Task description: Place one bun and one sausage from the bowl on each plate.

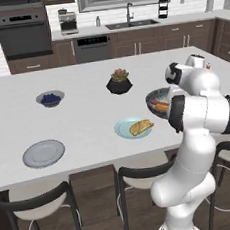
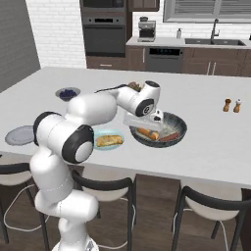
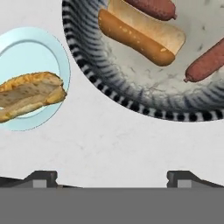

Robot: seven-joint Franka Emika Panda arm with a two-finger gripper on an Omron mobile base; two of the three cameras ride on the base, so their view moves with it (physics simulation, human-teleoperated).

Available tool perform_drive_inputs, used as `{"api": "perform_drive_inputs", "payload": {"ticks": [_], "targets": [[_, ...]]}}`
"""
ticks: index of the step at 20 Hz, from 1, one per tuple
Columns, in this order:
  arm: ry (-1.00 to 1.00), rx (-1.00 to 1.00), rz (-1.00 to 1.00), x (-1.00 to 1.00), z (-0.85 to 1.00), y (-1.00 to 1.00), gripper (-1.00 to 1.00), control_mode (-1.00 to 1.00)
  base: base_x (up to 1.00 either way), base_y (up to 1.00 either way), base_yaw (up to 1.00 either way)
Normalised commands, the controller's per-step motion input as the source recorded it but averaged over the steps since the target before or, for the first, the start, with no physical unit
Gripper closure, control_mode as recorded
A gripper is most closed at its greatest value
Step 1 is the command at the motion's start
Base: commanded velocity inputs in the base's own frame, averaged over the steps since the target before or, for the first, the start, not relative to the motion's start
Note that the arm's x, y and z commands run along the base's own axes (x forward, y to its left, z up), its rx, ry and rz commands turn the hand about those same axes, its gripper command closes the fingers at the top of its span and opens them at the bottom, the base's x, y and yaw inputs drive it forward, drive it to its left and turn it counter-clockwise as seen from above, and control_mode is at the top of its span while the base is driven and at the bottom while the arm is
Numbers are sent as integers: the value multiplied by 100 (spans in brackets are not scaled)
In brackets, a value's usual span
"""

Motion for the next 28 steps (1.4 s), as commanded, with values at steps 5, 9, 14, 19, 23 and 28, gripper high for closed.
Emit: {"api": "perform_drive_inputs", "payload": {"ticks": [5, 9, 14, 19, 23, 28], "targets": [[0, -10, 0, 40, -30, -1, -100, -100, 0, 0, 0], [0, -8, 0, 27, -24, -8, -100, -100, 0, 0, 0], [0, -5, 0, 46, -18, -19, -100, -100, 0, 0, 0], [0, -1, 0, 36, -17, -9, -100, -100, 0, 0, 0], [4, 0, 0, 4, -26, 0, -100, -100, 0, 0, 0], [0, -2, 0, 26, -27, 0, -100, -100, 0, 0, 0]]}}
